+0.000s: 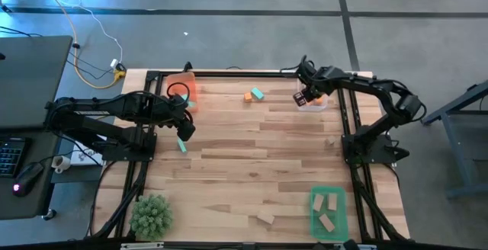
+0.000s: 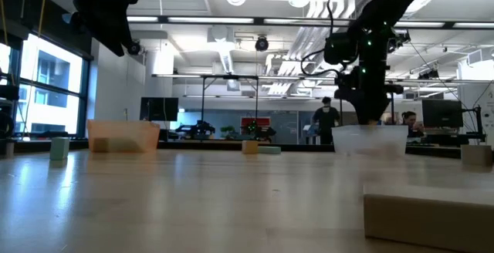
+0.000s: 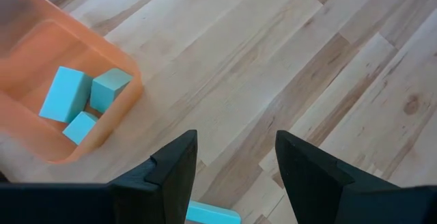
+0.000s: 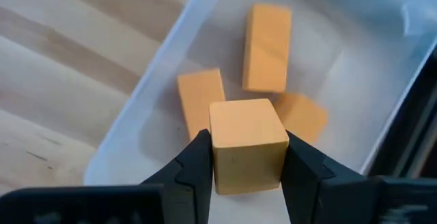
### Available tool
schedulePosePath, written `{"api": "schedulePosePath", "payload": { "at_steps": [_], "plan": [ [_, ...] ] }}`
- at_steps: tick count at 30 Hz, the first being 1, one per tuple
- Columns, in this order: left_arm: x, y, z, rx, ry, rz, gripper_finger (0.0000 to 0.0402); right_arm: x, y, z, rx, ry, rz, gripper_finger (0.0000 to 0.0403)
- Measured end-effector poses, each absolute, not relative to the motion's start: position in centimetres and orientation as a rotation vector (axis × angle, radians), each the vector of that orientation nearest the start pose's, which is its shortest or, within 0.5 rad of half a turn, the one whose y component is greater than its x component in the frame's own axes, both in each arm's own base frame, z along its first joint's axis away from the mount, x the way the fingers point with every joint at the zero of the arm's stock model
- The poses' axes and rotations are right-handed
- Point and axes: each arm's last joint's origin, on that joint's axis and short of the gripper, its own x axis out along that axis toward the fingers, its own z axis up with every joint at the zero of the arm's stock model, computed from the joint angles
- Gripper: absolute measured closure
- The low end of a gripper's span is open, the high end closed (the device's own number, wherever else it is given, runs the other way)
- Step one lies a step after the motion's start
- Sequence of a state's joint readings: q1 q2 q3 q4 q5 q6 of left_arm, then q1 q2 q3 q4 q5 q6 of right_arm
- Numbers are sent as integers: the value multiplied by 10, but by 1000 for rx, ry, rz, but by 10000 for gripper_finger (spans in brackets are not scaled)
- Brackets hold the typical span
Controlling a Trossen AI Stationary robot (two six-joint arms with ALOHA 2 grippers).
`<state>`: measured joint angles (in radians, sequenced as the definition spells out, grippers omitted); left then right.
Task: Sort & place blocks by color
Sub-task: Put the orange block into the transparent bin
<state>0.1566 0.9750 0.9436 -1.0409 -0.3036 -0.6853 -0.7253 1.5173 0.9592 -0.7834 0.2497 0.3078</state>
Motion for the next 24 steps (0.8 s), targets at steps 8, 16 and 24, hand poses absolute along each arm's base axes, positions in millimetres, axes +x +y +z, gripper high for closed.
{"api": "schedulePosePath", "payload": {
  "at_steps": [8, 16, 24],
  "plan": [
    [161, 34, 291, -507, 895, 752, 216, 196, -182, 187, 597, 1179, -1029, 294],
    [161, 34, 290, -504, 897, 750, 216, 197, -185, 188, 589, 1144, -1040, 270],
    [161, 34, 291, -505, 896, 751, 216, 197, -185, 189, 572, 1142, -1055, 259]
  ]
}}
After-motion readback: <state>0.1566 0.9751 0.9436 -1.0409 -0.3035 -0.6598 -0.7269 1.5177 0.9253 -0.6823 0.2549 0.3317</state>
